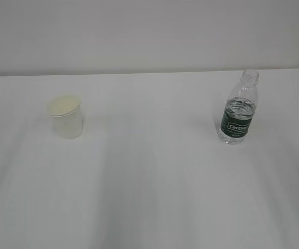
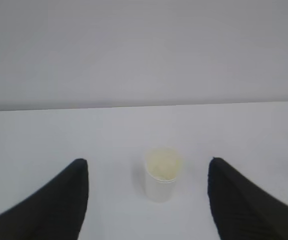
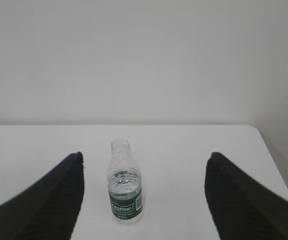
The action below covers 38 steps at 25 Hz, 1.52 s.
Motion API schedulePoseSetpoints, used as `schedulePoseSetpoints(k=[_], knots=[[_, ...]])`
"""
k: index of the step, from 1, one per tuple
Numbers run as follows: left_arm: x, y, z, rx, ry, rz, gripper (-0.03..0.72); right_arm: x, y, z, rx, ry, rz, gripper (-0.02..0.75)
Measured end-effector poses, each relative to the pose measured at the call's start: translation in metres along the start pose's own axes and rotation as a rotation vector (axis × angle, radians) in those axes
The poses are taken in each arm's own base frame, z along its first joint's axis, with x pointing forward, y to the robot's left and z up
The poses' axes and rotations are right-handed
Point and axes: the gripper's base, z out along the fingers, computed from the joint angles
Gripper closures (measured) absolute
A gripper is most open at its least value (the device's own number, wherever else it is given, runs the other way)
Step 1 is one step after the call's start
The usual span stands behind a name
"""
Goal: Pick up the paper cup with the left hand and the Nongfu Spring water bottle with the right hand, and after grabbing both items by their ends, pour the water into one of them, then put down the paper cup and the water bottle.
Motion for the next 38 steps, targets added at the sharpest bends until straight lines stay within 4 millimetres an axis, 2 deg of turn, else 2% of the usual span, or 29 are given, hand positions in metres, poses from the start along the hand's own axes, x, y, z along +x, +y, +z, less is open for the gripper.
schedulePoseSetpoints(k=[4,7,12,25,30,38], knots=[[-0.002,0.001,0.002,-0.008,-0.023,0.025,0.161,-0.001,0.000,0.002,0.003,-0.013,-0.014,0.164],[-0.002,0.002,0.012,-0.014,-0.018,0.032,0.163,-0.001,0.000,0.012,0.004,-0.001,-0.023,0.164],[0.001,0.003,0.031,-0.022,-0.003,0.034,0.164,0.001,0.001,0.036,0.000,0.026,-0.027,0.164],[-0.001,0.005,0.054,-0.026,-0.062,0.019,0.165,0.011,0.003,0.086,-0.015,0.046,-0.029,0.164],[0.000,0.003,0.071,-0.016,-0.096,0.015,0.165,0.028,0.004,0.105,-0.024,0.042,-0.013,0.164],[0.034,-0.010,0.088,0.053,-0.119,0.030,0.165,0.069,0.005,0.117,-0.044,0.027,0.021,0.164]])
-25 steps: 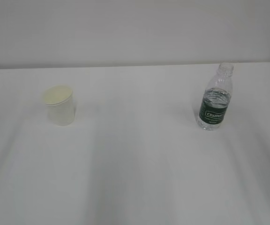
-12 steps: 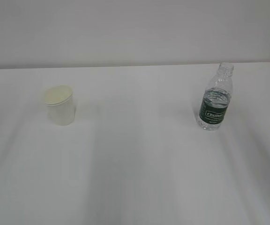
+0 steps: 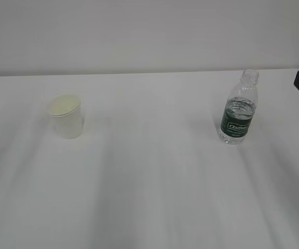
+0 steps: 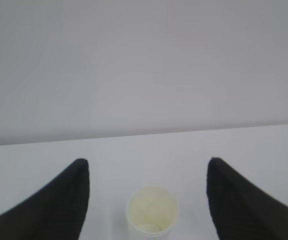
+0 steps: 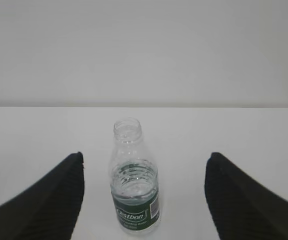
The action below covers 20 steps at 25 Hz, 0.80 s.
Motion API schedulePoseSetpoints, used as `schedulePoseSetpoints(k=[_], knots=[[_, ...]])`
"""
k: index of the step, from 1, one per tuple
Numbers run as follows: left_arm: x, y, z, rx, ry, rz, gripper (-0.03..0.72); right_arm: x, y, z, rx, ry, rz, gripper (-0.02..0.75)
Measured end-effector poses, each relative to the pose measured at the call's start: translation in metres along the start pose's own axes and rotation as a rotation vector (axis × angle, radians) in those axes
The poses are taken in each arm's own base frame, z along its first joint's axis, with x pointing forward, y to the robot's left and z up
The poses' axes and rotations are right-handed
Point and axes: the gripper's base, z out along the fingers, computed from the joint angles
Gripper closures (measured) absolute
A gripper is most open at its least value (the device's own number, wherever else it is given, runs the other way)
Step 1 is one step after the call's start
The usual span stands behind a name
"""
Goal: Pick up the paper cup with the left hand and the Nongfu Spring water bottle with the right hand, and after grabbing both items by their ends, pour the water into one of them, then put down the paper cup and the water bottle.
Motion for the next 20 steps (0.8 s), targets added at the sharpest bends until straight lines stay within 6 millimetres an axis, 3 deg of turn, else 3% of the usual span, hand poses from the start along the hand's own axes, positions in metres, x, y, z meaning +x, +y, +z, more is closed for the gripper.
schedulePoseSetpoints(k=[4,12,17,20], knots=[[0.018,-0.001,0.002,0.008,-0.011,0.004,0.165,0.016,0.001,0.000,-0.023,-0.024,-0.016,0.164],[0.055,0.003,0.000,0.003,-0.059,-0.033,0.166,0.024,0.004,0.006,-0.058,-0.105,0.001,0.164],[0.085,0.001,0.003,0.028,-0.083,-0.030,0.183,0.049,0.007,0.021,-0.110,-0.058,-0.025,0.164],[0.102,-0.002,0.008,0.072,-0.091,-0.020,0.184,0.073,0.009,0.026,-0.146,-0.056,-0.007,0.164]])
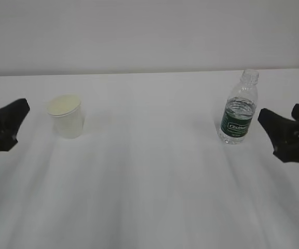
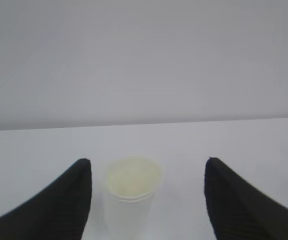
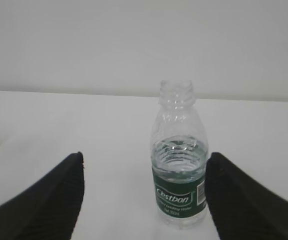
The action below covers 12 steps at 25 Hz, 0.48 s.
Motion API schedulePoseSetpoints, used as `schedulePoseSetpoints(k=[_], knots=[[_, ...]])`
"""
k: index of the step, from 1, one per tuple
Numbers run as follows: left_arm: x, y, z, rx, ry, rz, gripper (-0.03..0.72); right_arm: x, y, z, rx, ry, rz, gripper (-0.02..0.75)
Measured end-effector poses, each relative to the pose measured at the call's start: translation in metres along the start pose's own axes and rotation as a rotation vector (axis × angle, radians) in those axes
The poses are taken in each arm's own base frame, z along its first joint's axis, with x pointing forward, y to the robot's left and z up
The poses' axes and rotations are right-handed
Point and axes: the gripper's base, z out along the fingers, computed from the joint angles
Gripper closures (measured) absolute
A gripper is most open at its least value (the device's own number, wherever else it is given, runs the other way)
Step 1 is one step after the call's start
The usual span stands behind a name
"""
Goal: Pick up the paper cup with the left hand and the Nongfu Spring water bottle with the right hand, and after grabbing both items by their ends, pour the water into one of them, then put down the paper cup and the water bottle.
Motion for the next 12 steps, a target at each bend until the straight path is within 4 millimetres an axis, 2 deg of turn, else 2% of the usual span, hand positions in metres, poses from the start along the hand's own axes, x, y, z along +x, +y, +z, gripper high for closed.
schedulePoseSetpoints(k=[6,12], knots=[[0.034,0.002,0.006,0.015,0.128,-0.025,0.190,0.043,-0.004,0.006,0.022,0.127,0.013,0.164],[0.053,0.004,0.010,0.004,0.208,-0.022,0.193,0.057,-0.007,0.014,0.027,0.182,-0.016,0.165]])
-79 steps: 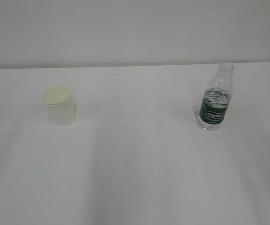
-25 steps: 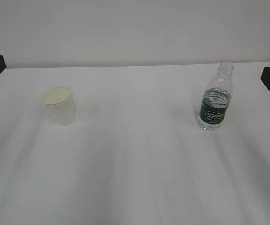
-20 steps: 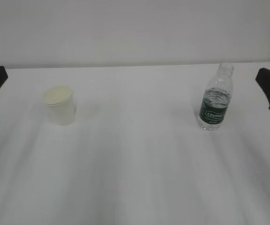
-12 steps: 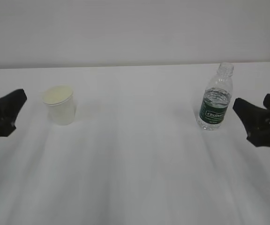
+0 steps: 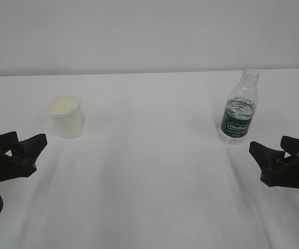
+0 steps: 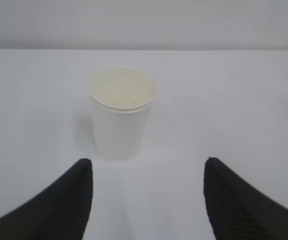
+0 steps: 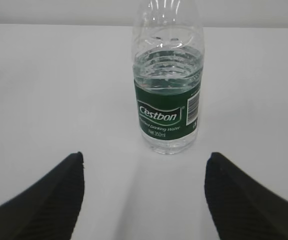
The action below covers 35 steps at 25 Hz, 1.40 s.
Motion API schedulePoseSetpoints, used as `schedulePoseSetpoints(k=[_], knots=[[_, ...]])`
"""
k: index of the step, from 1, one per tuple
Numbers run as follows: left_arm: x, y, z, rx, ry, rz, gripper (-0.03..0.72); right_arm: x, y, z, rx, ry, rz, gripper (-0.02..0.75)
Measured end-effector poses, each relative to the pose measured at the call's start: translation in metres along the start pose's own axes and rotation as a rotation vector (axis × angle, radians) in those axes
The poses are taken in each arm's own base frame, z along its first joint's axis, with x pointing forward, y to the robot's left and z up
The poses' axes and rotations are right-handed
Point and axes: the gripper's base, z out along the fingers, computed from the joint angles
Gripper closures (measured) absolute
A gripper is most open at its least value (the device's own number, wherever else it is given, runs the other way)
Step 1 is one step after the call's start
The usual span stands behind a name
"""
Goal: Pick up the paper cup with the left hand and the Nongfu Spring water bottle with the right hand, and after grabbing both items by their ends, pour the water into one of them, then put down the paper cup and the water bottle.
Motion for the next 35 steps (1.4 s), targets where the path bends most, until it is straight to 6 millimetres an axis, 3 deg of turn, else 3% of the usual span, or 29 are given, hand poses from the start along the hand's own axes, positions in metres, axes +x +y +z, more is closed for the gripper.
schedulePoseSetpoints(k=[6,15,24,35], knots=[[0.003,0.000,0.009,-0.002,0.011,0.002,0.193,0.004,-0.003,0.015,0.006,0.014,-0.017,0.162],[0.012,0.002,0.022,-0.008,0.044,0.022,0.194,0.021,-0.011,0.049,0.039,0.065,-0.007,0.077],[0.024,0.004,0.029,-0.014,0.090,0.023,0.194,0.021,-0.015,0.077,0.041,0.035,-0.010,0.070],[0.016,0.002,0.042,-0.006,0.047,0.023,0.195,0.017,-0.018,0.100,0.040,-0.007,-0.006,0.070]])
